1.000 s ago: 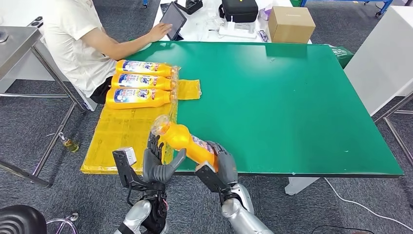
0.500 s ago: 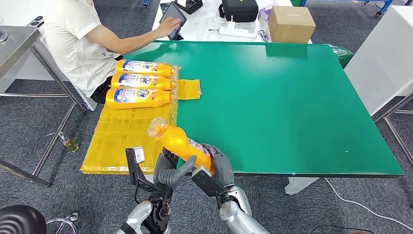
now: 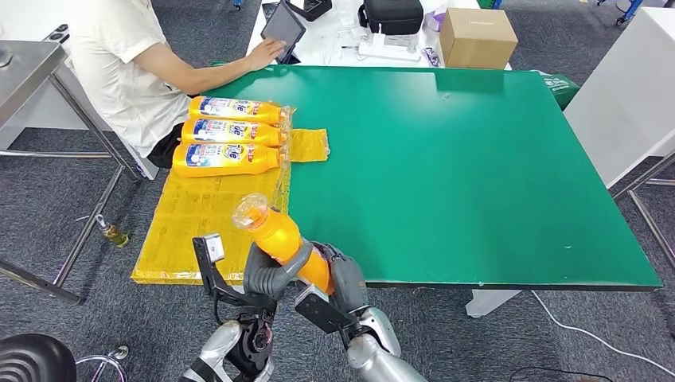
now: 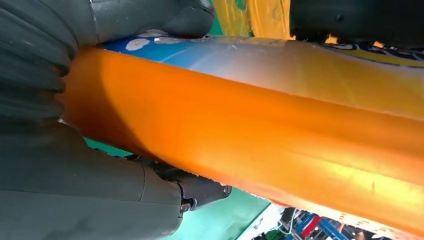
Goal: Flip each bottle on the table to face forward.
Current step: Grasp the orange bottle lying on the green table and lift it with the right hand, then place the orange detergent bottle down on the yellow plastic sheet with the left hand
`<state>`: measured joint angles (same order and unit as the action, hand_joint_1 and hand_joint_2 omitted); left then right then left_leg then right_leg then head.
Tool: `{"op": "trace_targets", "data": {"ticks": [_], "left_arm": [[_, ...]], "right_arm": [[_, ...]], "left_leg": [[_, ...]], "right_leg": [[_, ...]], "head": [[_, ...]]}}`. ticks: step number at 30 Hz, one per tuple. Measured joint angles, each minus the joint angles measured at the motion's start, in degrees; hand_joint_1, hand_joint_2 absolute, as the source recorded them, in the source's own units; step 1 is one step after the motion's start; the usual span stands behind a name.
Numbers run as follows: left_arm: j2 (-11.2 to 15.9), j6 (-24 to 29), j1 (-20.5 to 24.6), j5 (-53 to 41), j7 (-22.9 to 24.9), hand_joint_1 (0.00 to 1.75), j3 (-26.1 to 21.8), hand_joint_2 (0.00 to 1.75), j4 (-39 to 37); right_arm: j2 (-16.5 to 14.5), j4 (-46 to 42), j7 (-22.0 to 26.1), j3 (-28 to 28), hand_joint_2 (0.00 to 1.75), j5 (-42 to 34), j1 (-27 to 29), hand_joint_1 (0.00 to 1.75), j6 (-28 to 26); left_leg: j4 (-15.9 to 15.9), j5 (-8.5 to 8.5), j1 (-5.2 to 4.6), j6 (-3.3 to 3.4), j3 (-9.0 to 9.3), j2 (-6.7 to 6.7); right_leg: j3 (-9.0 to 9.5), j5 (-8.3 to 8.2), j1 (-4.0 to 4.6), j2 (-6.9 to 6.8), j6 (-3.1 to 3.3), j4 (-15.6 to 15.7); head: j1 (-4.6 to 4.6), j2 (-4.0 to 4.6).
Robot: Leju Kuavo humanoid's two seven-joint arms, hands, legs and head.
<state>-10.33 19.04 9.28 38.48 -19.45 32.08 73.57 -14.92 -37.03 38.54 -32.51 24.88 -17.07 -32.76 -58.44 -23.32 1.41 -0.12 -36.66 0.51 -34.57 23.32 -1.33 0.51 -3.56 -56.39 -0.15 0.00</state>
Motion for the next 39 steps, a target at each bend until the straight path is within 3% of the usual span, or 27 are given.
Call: {"op": "trace_targets", "data": {"ticks": [4, 5, 6, 9, 10, 11, 15, 21, 27, 32, 35, 39], "left_arm": [[-0.07, 0.60, 0.30, 0.87, -0.22, 1.70, -0.58, 1.75, -0.18], [-0.08, 0.80, 0.49, 0.80, -0.42, 1.75, -0.72, 1.75, -0.38], [-0.08, 0.80, 0.69, 0.67, -0.68, 1.75, -0.85, 1.75, -0.65], [-0.10, -0.56, 1.00, 0.61, -1.50, 1.75, -1.21, 1.75, -1.23], [-0.10, -1.58, 0.94, 0.87, -1.85, 1.75, -1.38, 1.75, -1.19], [-0.09, -2.88, 0.79, 1.27, -2.19, 1.75, -1.67, 1.75, -0.97], [0.39, -9.28, -1.32, 2.49, -2.92, 1.75, -3.66, 1.75, 2.15], [1.02, -15.41, -4.30, 2.15, -3.01, 1.75, -6.98, 1.75, 6.81], [1.16, -16.23, -5.22, 0.36, -3.12, 1.75, -8.79, 1.75, 8.37], [1.86, -6.38, -4.50, -11.88, -4.53, 1.75, -9.63, 1.75, 7.86], [2.67, 2.65, -3.36, -21.49, -5.66, 1.75, -10.81, 1.75, 5.99], [3.71, 11.79, -1.79, -32.44, -6.60, 1.75, -11.67, 1.75, 3.45]], "right_arm": [[-0.01, -0.78, 0.13, -1.08, 1.75, -0.10, 0.11, 1.71, 0.06], [0.00, -1.13, 0.04, -1.48, 1.75, -0.22, 0.13, 1.65, 0.06], [0.03, -1.57, -0.19, -1.93, 1.75, -0.39, 0.15, 1.54, 0.06], [0.33, -2.96, -1.13, -3.40, 1.75, -1.23, 0.31, 0.33, 0.08], [0.47, -3.41, -1.25, -3.92, 1.75, -1.62, 0.47, 0.01, 0.14], [0.57, -3.93, -1.17, -4.45, 1.75, -2.01, 0.73, 0.00, 0.31], [1.02, -7.49, -0.24, -6.31, 0.00, -3.49, 2.39, 0.00, 2.54], [1.97, -13.43, 0.40, -7.76, 0.00, -4.44, 3.84, 0.00, 5.32], [2.07, -15.70, 1.23, -8.04, 0.00, -4.19, 4.93, 0.00, 3.22], [2.04, -20.24, 1.42, -7.55, 0.00, 0.62, 8.04, 0.00, -5.46], [1.58, -30.21, 1.60, -3.09, 0.00, 7.75, 12.10, 0.00, -6.89], [0.84, -40.42, 1.57, 2.69, 0.00, 9.28, 15.44, 0.00, -7.44]], "left_leg": [[0.00, 0.00, 0.00, 0.00, -0.04, 0.00], [0.00, 0.00, 0.00, 0.00, -0.04, 0.00], [0.00, 0.00, 0.00, 0.00, -0.04, 0.00], [0.00, 0.00, 0.00, 0.00, -0.05, 0.00], [0.00, 0.00, 0.00, 0.00, -0.06, 0.00], [0.00, 0.00, 0.00, 0.00, -0.07, 0.00], [0.00, -0.01, 0.00, -0.01, -0.09, -0.02], [0.00, -0.01, 0.01, -0.02, -0.19, -0.04], [0.00, -0.01, 0.00, -0.01, -0.21, -0.02], [0.00, -0.01, 0.01, -0.02, -0.25, -0.01], [0.00, 0.00, 0.02, -0.02, -0.31, 0.03], [0.00, 0.00, 0.02, -0.02, -0.31, 0.02]], "right_leg": [[-0.04, 0.00, 0.00, 0.00, 0.00, 0.00], [-0.05, 0.00, 0.00, 0.00, 0.00, 0.00], [-0.05, 0.00, 0.00, 0.00, 0.00, 0.00], [-0.05, 0.00, 0.00, 0.00, 0.00, -0.01], [-0.05, 0.00, 0.00, 0.00, 0.00, -0.01], [-0.05, 0.00, 0.00, 0.00, 0.00, -0.02], [-0.12, 0.01, 0.00, 0.00, 0.00, -0.02], [-0.25, 0.02, 0.00, 0.00, 0.00, -0.01], [-0.23, 0.02, 0.00, 0.00, 0.00, -0.02], [-0.27, 0.02, 0.00, 0.00, 0.00, -0.03], [-0.31, 0.03, 0.01, -0.02, 0.00, -0.04], [-0.31, 0.03, 0.00, -0.02, 0.00, -0.04]], "head": [[0.00, 0.00], [-0.01, 0.00], [-0.01, 0.00], [-0.01, 0.00], [-0.01, 0.00], [-0.02, 0.00], [0.02, 0.00], [0.01, 0.00], [-0.01, 0.00], [-0.02, 0.00], [-0.02, 0.00], [-0.03, 0.00]]}}
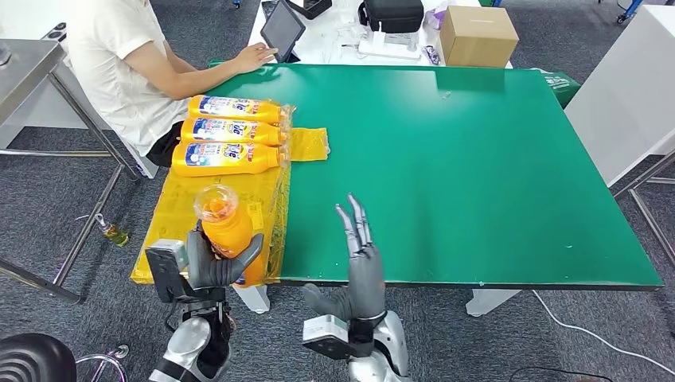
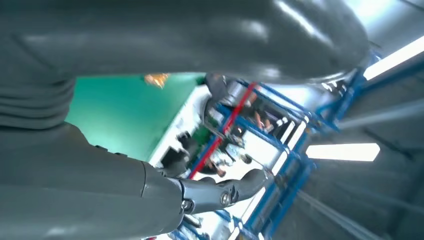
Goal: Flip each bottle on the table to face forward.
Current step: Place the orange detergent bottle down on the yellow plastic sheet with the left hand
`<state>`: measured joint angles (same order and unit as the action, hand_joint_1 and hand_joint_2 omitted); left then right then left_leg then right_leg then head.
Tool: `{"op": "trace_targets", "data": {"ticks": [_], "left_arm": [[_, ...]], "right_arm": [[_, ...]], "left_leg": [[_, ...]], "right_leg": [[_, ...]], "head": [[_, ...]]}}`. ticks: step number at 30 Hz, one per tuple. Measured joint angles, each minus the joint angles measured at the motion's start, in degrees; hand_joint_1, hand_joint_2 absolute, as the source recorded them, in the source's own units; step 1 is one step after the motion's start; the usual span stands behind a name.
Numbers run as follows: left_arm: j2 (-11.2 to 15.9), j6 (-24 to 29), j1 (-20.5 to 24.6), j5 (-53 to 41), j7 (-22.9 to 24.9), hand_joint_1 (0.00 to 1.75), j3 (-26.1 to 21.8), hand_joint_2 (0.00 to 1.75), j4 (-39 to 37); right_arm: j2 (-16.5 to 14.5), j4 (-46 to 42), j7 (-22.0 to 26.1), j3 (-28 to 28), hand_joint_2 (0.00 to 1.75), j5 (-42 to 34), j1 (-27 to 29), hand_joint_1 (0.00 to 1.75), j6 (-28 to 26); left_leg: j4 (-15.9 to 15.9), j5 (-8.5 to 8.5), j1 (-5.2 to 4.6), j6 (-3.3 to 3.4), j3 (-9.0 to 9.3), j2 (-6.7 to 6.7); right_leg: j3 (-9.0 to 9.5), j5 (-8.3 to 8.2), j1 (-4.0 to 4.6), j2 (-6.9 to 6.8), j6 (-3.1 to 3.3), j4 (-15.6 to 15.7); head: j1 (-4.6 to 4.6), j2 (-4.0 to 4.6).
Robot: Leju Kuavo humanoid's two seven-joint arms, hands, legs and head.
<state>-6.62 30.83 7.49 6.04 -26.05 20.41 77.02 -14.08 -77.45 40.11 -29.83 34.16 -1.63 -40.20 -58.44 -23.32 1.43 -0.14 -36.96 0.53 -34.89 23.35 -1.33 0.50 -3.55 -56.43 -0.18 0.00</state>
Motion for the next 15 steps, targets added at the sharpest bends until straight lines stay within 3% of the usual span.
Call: {"op": "trace_targets", "data": {"ticks": [8, 15], "left_arm": [[1.99, 7.82, 7.29, -15.31, 2.80, 1.75, -2.50, 1.75, -7.92], [2.84, 7.00, 15.60, -28.52, 6.18, 1.75, -3.37, 1.75, -21.80]], "right_arm": [[-0.37, -8.09, 0.02, 3.12, 0.00, -1.11, 3.12, 0.00, -0.02], [-0.08, -8.58, 0.02, 1.78, 0.00, -4.45, 2.93, 0.00, 0.05]], "left_leg": [[0.00, 0.07, 0.00, -0.02, 0.01, 0.00], [0.00, 0.10, 0.00, -0.06, 0.00, -0.01]], "right_leg": [[0.02, -0.05, 0.00, 0.00, 0.02, -0.01], [0.00, -0.12, 0.01, 0.00, 0.11, -0.03]], "head": [[0.00, 0.00], [0.00, 0.00]]}}
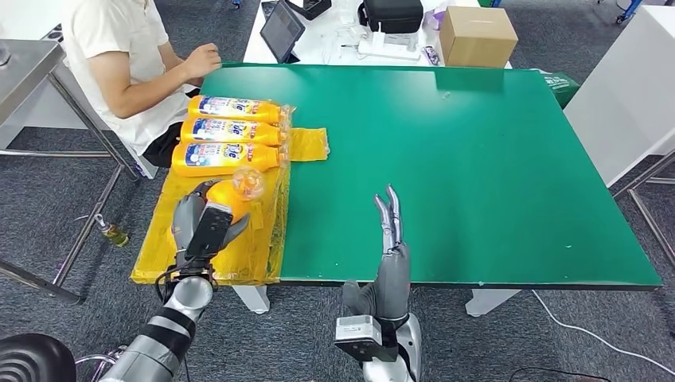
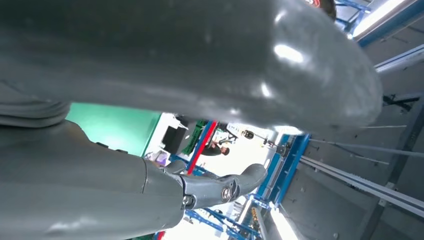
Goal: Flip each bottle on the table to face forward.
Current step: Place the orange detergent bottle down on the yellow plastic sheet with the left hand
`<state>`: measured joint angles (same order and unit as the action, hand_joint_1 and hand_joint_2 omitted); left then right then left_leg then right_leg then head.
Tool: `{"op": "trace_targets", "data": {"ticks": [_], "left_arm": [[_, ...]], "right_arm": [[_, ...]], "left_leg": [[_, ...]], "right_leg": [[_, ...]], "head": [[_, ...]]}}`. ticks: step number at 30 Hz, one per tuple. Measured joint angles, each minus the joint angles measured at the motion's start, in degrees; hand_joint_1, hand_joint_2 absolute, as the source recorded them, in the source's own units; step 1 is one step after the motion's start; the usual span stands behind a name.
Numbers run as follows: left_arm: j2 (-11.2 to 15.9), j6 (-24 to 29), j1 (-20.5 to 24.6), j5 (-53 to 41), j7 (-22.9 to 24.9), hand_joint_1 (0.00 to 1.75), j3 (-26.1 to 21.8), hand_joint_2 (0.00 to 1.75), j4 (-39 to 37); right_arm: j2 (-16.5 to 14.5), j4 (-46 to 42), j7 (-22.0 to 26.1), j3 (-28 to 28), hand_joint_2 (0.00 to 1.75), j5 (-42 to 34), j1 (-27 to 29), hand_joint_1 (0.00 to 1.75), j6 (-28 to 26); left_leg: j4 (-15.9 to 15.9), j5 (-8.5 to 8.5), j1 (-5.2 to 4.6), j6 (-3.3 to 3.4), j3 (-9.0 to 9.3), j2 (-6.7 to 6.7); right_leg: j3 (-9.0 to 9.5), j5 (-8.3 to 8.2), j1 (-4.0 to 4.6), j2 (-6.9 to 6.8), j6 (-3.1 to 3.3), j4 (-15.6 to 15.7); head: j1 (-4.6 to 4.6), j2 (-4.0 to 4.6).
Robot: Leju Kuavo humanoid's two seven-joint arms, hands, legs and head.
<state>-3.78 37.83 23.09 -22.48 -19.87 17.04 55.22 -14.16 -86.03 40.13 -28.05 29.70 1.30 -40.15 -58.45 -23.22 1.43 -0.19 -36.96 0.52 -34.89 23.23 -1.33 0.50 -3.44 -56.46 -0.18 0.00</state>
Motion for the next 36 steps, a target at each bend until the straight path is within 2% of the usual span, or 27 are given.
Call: {"op": "trace_targets", "data": {"ticks": [7, 9, 10, 13, 14, 15, 20, 26, 36], "left_arm": [[-0.65, -5.78, 6.93, -4.77, 0.67, 1.75, 0.04, 1.75, -12.56], [-1.15, -7.51, 8.44, -5.38, 0.75, 1.66, 0.27, 1.75, -15.19], [-1.33, -8.03, 9.02, -5.58, 0.78, 1.52, 0.36, 1.75, -16.20], [-1.81, -8.57, 10.30, -6.79, 1.03, 0.79, 0.78, 1.75, -18.84], [-1.93, -8.65, 10.69, -7.53, 1.32, 0.62, 1.00, 1.75, -19.63], [-2.03, -8.71, 11.06, -8.64, 1.82, 0.54, 1.32, 1.75, -20.36], [-2.16, -8.35, 12.49, -18.63, 7.16, 0.32, 5.40, 1.75, -24.46], [-2.15, -8.26, 12.99, -24.48, 10.91, 0.03, 9.71, 1.75, -27.91], [-2.12, -9.59, 12.16, -23.78, 11.05, 0.00, 11.10, 1.75, -29.43]], "right_arm": [[0.93, 1.03, 0.00, -3.02, 0.00, -3.20, -1.23, 0.00, 0.02], [1.22, 1.59, 0.00, -4.07, 0.00, -4.57, -1.67, 0.00, 0.02], [1.36, 1.85, 0.00, -4.54, 0.00, -5.01, -1.86, 0.00, 0.02], [1.68, 2.57, 0.00, -5.57, 0.00, -5.90, -2.28, 0.00, 0.02], [1.75, 2.80, 0.00, -5.82, 0.00, -6.28, -2.39, 0.00, 0.02], [1.80, 3.02, 0.00, -6.03, 0.00, -6.75, -2.50, 0.00, 0.02], [1.95, 4.29, 0.00, -7.04, 0.00, -8.59, -3.09, 0.00, 0.02], [1.96, 5.66, 0.00, -7.22, 0.00, -9.22, -3.41, 0.00, 0.02], [1.98, 7.46, 0.00, -7.29, 0.00, -10.61, -3.61, 0.00, 0.02]], "left_leg": [[0.00, 0.01, -0.01, -0.01, 0.12, 0.03], [0.01, 0.02, -0.01, -0.02, 0.20, 0.08], [0.01, 0.02, -0.01, -0.02, 0.26, 0.11], [0.01, 0.03, -0.01, -0.02, 0.46, 0.17], [0.02, 0.03, -0.01, -0.02, 0.50, 0.18], [0.02, 0.03, -0.01, -0.02, 0.54, 0.18], [0.01, 0.05, -0.02, -0.04, 0.60, 0.08], [0.01, 0.05, 0.01, -0.06, 0.59, 0.03], [0.01, 0.04, 0.02, -0.07, 0.41, 0.05]], "right_leg": [[0.12, 0.01, 0.00, -0.02, 0.01, 0.01], [0.22, 0.03, 0.00, -0.04, 0.02, 0.01], [0.30, 0.04, 0.00, -0.06, 0.03, 0.01], [0.52, 0.06, 0.00, -0.09, 0.03, 0.01], [0.58, 0.06, 0.00, -0.10, 0.03, 0.01], [0.62, 0.06, 0.00, -0.10, 0.03, 0.01], [0.64, -0.02, -0.01, -0.04, 0.04, 0.00], [0.57, -0.03, 0.03, -0.01, 0.05, -0.01], [0.45, 0.01, 0.04, -0.02, 0.06, -0.01]], "head": [[0.01, 0.00], [0.02, 0.00], [0.02, 0.00], [0.02, 0.00], [0.02, 0.00], [0.01, 0.00], [0.01, 0.00], [0.01, 0.00], [-0.01, 0.00]]}}
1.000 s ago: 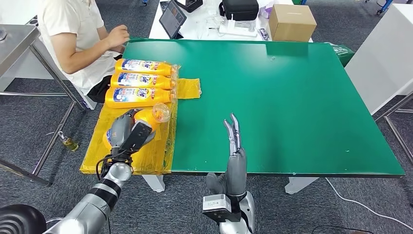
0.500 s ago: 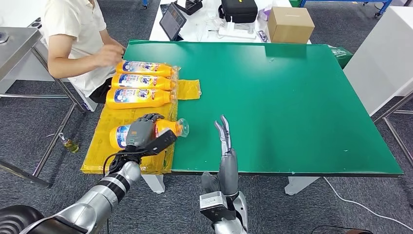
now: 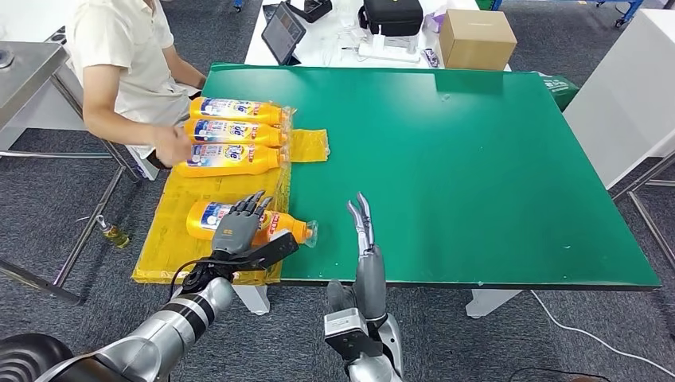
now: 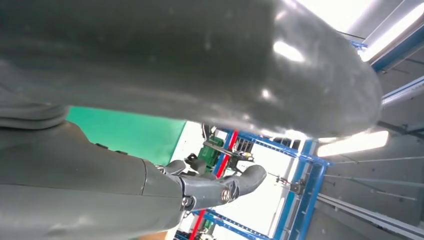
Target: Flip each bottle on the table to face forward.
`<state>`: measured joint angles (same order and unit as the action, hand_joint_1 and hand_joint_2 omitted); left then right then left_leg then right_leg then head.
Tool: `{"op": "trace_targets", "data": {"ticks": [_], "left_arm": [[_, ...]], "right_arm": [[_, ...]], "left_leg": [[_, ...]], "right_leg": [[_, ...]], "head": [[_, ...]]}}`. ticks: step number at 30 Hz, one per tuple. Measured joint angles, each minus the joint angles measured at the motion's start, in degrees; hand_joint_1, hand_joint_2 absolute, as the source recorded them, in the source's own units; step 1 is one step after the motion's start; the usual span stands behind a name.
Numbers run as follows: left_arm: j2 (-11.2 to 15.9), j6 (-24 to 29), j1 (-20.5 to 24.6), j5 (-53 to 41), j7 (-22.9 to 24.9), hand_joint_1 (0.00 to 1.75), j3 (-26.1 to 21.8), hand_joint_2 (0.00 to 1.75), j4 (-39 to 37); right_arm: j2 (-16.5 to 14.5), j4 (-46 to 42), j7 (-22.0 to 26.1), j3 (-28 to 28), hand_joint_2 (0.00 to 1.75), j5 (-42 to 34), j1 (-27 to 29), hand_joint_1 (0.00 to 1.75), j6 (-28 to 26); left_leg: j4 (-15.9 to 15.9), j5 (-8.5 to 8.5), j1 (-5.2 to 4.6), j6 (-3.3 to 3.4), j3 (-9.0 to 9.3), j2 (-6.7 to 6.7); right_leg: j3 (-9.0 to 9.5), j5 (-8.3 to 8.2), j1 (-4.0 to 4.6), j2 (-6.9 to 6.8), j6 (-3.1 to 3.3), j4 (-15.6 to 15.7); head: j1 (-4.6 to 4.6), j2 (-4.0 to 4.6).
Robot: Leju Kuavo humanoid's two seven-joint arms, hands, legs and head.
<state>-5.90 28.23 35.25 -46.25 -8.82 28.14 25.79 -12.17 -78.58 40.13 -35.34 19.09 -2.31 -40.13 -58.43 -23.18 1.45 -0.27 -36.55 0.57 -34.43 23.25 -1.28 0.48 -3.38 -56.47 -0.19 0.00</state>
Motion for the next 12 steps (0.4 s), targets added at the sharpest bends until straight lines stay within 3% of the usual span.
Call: {"op": "trace_targets", "data": {"ticks": [12], "left_arm": [[0.02, -5.74, -0.36, 3.03, -4.77, 0.00, -0.80, 1.75, 0.98]], "right_arm": [[0.24, 1.68, 0.00, -0.17, 0.00, -0.68, 0.02, 0.00, 0.00]], "left_leg": [[0.00, 0.02, 0.00, -0.01, 0.09, 0.16]], "right_leg": [[0.14, 0.03, 0.00, -0.05, -0.01, 0.00]], "head": [[0.03, 0.00]]}}
